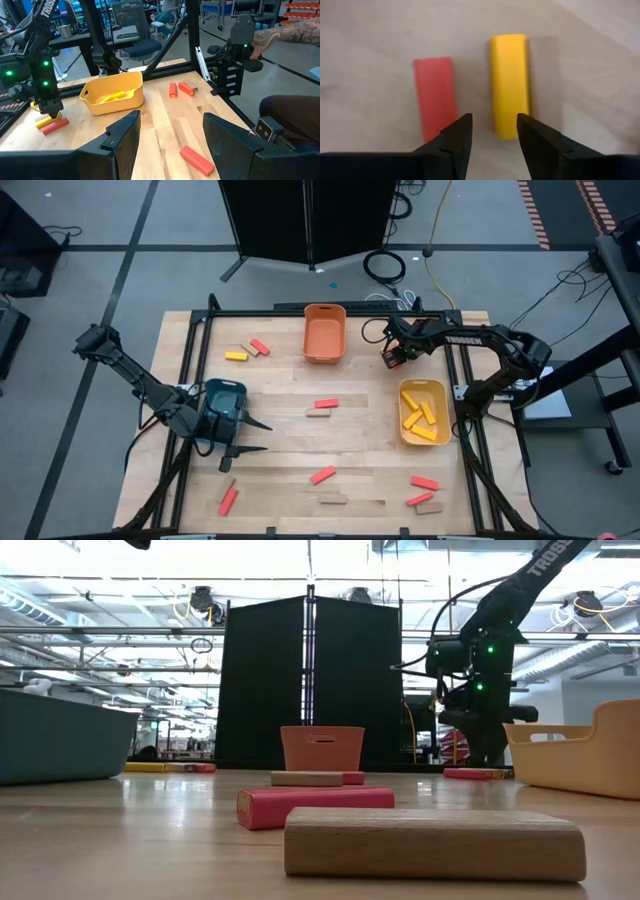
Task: Sort blocks
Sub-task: Put the right yellow block into the yellow bin
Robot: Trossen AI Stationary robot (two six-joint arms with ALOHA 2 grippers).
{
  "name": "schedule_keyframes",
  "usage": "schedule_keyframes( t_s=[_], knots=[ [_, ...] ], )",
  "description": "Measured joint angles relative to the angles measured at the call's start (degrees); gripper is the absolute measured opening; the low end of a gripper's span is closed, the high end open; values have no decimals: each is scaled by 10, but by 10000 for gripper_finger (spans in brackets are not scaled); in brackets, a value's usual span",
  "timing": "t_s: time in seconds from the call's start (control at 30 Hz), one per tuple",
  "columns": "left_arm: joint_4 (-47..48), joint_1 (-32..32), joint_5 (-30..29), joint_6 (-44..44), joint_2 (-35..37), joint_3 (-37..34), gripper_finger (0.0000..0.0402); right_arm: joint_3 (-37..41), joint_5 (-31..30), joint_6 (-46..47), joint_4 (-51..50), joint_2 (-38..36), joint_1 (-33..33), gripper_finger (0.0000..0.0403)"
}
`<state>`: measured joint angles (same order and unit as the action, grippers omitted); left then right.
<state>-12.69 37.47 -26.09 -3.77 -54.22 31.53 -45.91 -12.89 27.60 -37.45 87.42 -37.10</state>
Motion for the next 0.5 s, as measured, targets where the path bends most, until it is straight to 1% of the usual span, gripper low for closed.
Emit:
schedule_keyframes(
  t_s=[0.23, 0.37, 0.5],
  knots=[
    [0, 0, 0, 0, 0, 0, 215, 0, -8, 1, 3, 4, -1, 148],
    [0, 0, 0, 3, 0, 0, 215, 0, -36, 1, 6, 7, -2, 148],
    [0, 0, 0, 3, 0, 0, 215, 15, -31, 2, 30, 7, -12, 148]
  ],
)
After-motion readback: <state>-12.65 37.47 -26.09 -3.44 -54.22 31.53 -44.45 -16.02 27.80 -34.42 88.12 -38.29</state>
